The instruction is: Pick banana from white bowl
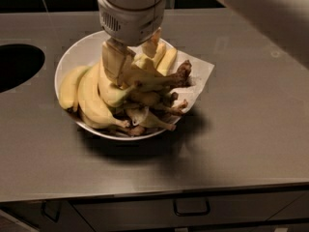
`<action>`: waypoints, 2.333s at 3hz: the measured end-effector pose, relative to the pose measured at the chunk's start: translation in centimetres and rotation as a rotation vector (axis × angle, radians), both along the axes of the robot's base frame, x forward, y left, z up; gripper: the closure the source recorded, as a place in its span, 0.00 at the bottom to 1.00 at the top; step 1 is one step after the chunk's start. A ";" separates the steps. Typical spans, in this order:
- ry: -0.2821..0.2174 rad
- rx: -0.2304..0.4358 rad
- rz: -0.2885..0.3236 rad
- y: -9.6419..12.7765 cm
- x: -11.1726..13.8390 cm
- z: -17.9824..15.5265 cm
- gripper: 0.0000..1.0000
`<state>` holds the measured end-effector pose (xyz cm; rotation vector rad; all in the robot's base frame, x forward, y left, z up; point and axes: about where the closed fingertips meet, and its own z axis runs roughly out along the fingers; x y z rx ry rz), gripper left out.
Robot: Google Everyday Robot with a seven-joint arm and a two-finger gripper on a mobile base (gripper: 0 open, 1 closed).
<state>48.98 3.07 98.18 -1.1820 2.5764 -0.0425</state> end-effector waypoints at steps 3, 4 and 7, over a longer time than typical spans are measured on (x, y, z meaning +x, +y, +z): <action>0.058 0.029 0.015 0.3 0.4 -0.7 0.78; 0.058 0.029 0.015 0.3 0.4 -0.6 1.00; -0.118 0.085 0.066 0.4 -1.5 6.2 1.00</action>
Offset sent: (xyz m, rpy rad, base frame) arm 0.0019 -0.0043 -0.0168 0.0067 0.1296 0.0132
